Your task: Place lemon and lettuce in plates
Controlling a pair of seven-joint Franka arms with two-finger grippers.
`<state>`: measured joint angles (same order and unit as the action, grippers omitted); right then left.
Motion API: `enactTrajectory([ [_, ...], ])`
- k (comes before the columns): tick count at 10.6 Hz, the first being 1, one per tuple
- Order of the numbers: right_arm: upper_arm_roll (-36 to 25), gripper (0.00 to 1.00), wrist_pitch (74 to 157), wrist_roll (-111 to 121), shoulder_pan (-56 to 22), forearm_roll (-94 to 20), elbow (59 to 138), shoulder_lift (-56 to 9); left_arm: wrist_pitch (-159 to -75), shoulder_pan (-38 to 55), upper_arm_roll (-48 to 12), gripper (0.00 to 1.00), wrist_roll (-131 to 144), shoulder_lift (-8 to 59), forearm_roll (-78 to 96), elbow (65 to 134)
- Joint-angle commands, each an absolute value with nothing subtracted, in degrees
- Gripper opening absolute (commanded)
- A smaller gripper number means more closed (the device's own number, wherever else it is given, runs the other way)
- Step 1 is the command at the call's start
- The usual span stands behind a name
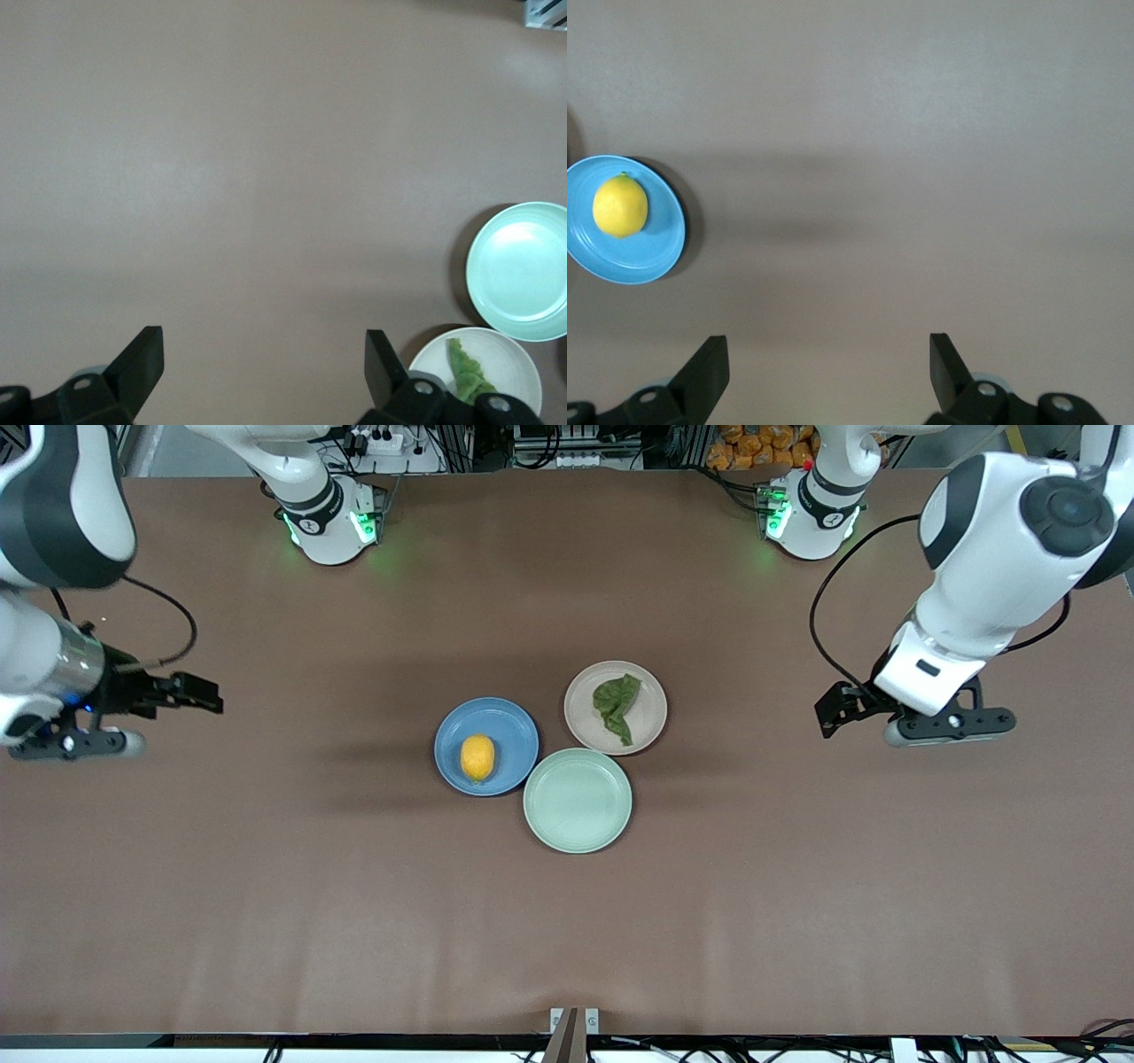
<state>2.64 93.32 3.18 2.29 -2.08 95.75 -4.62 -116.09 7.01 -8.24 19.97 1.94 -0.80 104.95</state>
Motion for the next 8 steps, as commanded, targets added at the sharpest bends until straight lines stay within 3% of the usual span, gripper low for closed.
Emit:
enactTrajectory([
  [1, 3.34, 1.00, 93.69, 6.41, 4.66, -1.85, 99.23, 0.60, -109.89, 6.86, -8.44, 1.00, 18.19, 1.50, 0.79, 100.56],
  [6, 3.08, 1.00, 87.03, 6.15, 5.62, -1.58, 93.27, 2.82, -94.16, 6.86, -8.70, 1.00, 12.85, 1.32, 0.00, 89.75],
  [8, -1.12, 1.00, 87.01, 6.24, 2.57, -1.76, 91.07, 2.29, -90.19, 6.16, -8.70, 1.00, 10.55, 1.23, -0.09, 87.03],
])
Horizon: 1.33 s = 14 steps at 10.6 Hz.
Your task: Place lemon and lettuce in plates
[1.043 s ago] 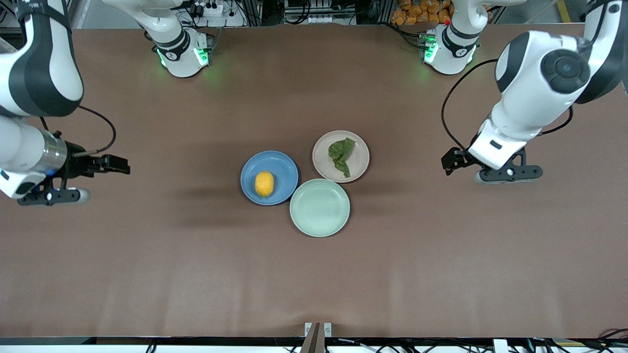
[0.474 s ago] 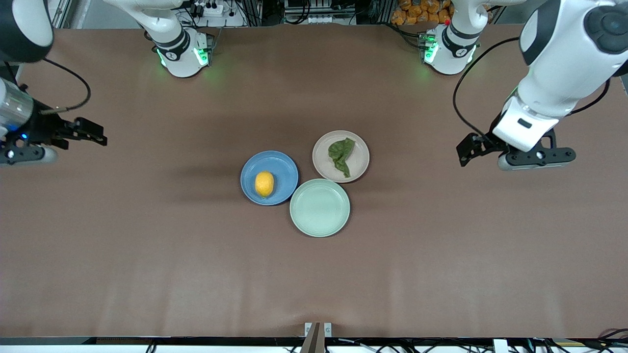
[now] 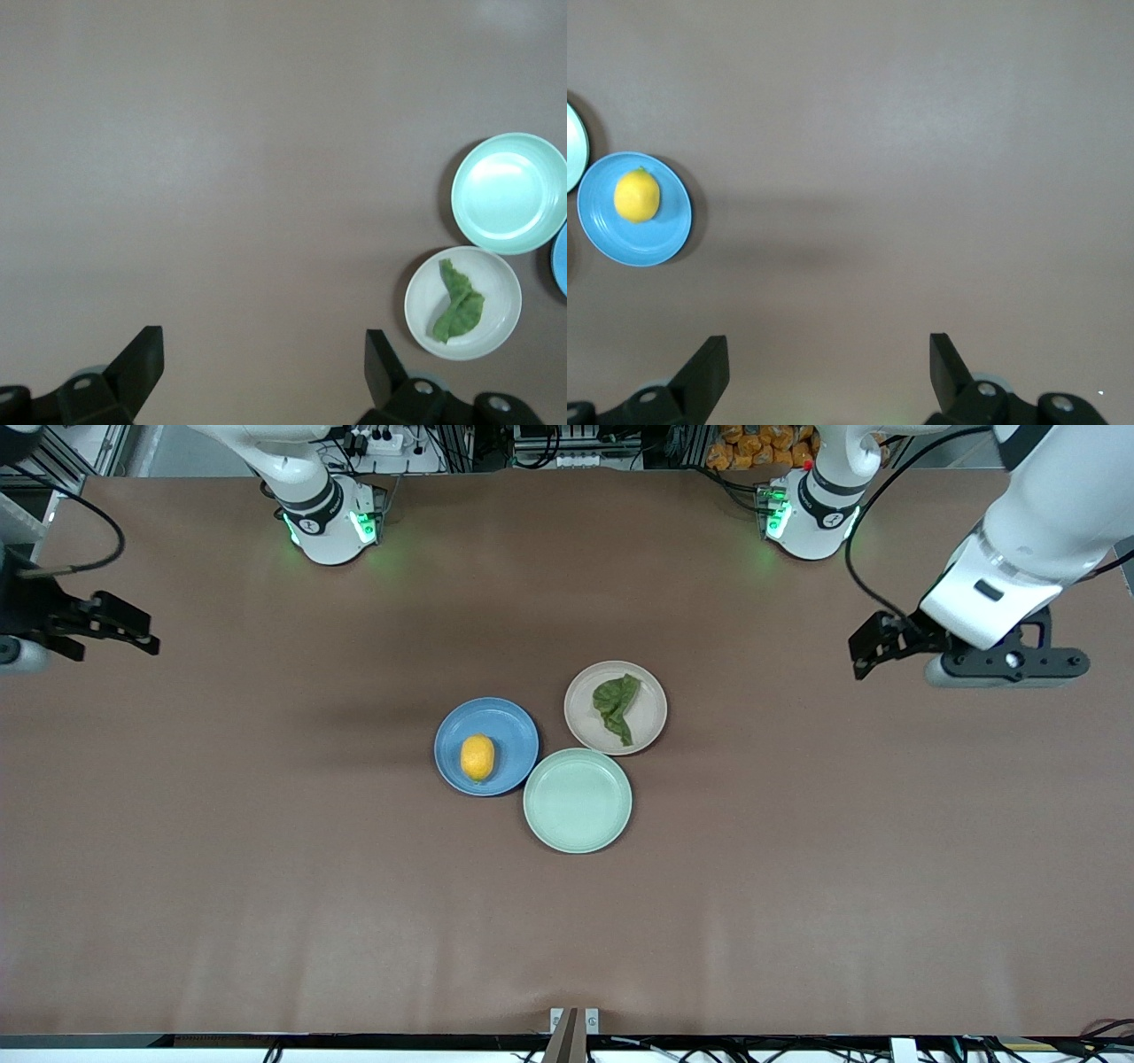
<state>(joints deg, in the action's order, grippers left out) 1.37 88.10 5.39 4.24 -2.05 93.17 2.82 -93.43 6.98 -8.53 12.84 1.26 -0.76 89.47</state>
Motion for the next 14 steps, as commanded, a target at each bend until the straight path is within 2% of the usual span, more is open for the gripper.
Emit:
enactTrajectory([
  [1, -5.06, 1.00, 87.10, 6.33, -0.67, -2.11, 90.01, 1.50, -89.22, 5.89, -8.61, 1.00, 10.55, 1.14, -0.17, 86.49],
  [4, -5.62, 1.00, 86.92, 6.33, 0.08, -2.81, 85.62, -1.93, -86.32, 5.71, -8.79, 1.00, 10.55, 0.00, -1.05, 86.13],
  [7, -5.62, 1.00, 84.21, 6.33, -0.17, -2.46, 85.34, -1.85, -83.86, 5.80, -8.88, 1.00, 9.67, 0.18, -1.32, 84.91],
  [14, -5.62, 1.00, 85.78, 5.98, -0.44, -2.64, 84.99, -2.55, -82.71, 6.33, -8.96, 1.00, 7.38, 0.44, -1.23, 82.97],
])
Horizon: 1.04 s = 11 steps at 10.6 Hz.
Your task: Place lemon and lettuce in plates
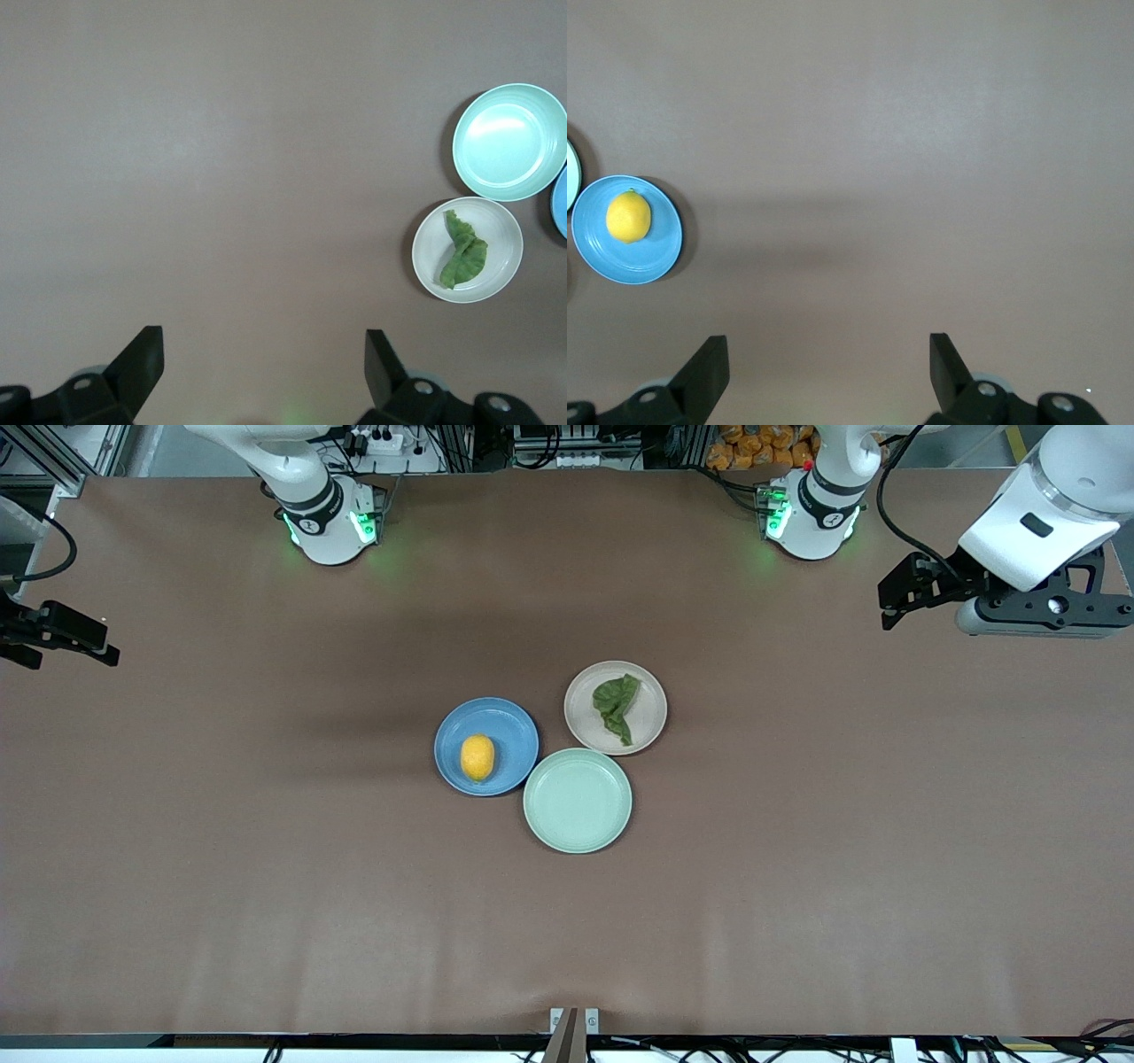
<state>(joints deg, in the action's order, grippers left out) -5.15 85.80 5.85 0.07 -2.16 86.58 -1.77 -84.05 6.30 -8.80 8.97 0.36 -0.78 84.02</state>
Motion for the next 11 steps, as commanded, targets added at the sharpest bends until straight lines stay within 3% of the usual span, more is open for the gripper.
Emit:
enactTrajectory([
  [1, -5.62, 1.00, 86.13, 5.98, -0.44, -2.72, 84.99, -2.72, -82.71, 6.24, -8.96, 1.00, 7.38, 0.44, -1.23, 82.97],
  [11, -5.54, 1.00, 85.43, 5.98, -0.26, -2.64, 84.73, -2.90, -82.79, 6.42, -9.05, 1.00, 8.09, 0.35, 0.00, 83.06],
])
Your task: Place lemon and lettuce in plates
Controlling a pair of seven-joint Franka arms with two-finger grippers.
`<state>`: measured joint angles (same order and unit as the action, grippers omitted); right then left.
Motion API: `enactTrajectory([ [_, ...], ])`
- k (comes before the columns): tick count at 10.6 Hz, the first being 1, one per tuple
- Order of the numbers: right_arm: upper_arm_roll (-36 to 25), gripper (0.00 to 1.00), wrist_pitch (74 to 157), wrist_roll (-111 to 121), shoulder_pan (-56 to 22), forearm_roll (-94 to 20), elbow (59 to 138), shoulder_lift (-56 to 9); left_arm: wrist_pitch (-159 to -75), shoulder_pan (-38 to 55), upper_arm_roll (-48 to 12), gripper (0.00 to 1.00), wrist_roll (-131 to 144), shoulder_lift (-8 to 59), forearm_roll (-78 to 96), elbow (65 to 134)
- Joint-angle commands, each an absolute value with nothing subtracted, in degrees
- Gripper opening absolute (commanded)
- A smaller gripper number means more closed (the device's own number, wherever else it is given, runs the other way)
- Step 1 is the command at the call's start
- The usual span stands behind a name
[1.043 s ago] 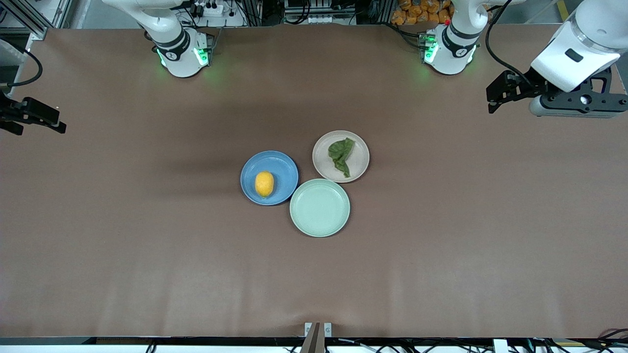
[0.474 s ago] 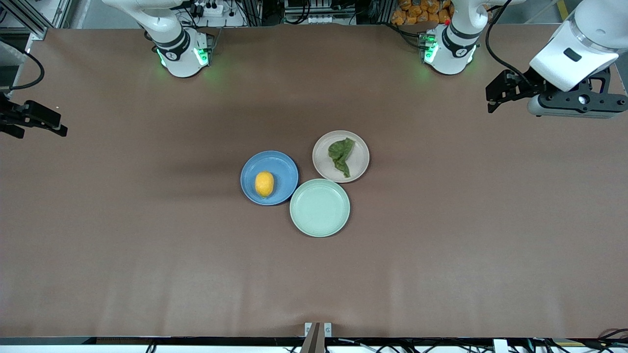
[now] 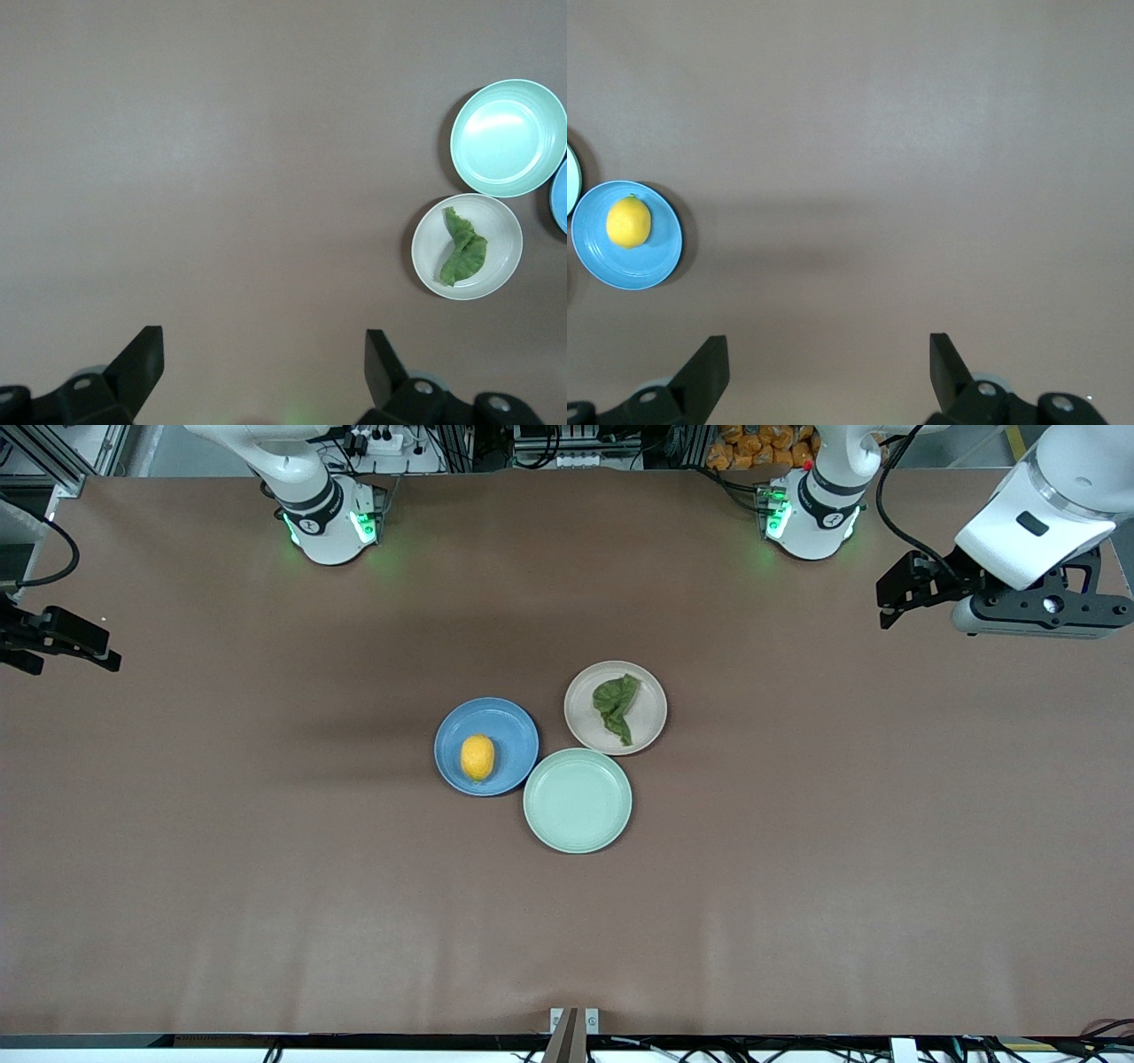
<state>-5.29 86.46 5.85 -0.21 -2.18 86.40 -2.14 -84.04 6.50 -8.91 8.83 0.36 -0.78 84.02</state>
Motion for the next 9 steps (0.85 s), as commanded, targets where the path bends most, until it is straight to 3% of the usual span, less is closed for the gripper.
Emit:
enactTrajectory([
  [1, -5.54, 1.00, 85.43, 5.98, -0.18, -2.64, 84.73, -2.90, -82.88, 6.42, -8.97, 1.00, 8.09, 0.35, 0.00, 82.97],
  [9, -5.54, 1.00, 84.90, 5.89, -0.35, -2.20, 84.73, -2.90, -82.88, 6.42, -8.96, 1.00, 7.21, 0.35, -0.09, 83.06],
])
